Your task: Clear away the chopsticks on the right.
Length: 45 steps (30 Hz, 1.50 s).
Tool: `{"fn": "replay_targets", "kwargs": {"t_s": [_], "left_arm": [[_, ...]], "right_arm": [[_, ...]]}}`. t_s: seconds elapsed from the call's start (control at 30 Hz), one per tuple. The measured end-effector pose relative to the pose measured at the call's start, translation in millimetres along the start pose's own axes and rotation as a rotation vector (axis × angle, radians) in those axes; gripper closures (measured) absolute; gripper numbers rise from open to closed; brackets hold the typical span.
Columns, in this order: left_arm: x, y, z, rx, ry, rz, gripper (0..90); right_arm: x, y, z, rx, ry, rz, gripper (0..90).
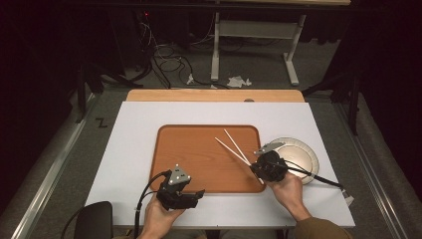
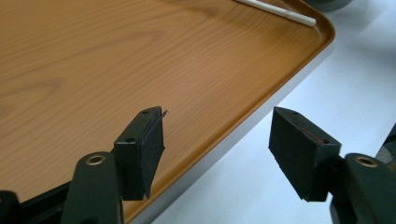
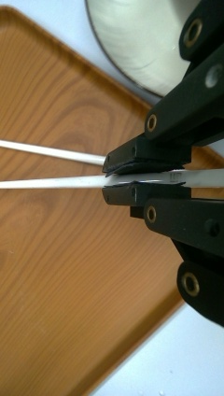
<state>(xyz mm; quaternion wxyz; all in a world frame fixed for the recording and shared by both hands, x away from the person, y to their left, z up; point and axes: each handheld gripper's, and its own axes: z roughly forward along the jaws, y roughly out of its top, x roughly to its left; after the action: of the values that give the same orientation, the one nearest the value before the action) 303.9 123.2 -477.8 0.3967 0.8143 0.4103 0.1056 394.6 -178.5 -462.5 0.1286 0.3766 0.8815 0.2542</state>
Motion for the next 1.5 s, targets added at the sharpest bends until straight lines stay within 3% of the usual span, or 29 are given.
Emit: {"fn": "replay_targets", "kwargs": {"t_s": [0.5,0.9,0.97,1.13,1.5], "left_arm": [[3.9,-12.2,-16.3,-0.013,0.061,-0.051,35.6],[4.1,-14.2,-19.1,-0.018,0.073,-0.059,35.6],[4.0,-14.2,-19.0,-0.018,0.072,-0.058,35.6],[4.1,-14.1,-18.8,-0.017,0.067,-0.056,35.6],[3.5,-9.6,-14.3,-0.020,0.044,-0.041,35.6]], "right_arm": [[1.8,13.2,33.4,0.125,0.013,-0.047,83.9],[1.7,14.1,35.3,0.124,0.030,-0.080,80.9],[3.6,13.5,34.6,0.129,0.031,-0.067,80.6],[4.6,13.3,34.5,0.127,0.026,-0.088,83.8],[7.7,7.9,31.3,0.122,-0.006,-0.062,84.0]]}}
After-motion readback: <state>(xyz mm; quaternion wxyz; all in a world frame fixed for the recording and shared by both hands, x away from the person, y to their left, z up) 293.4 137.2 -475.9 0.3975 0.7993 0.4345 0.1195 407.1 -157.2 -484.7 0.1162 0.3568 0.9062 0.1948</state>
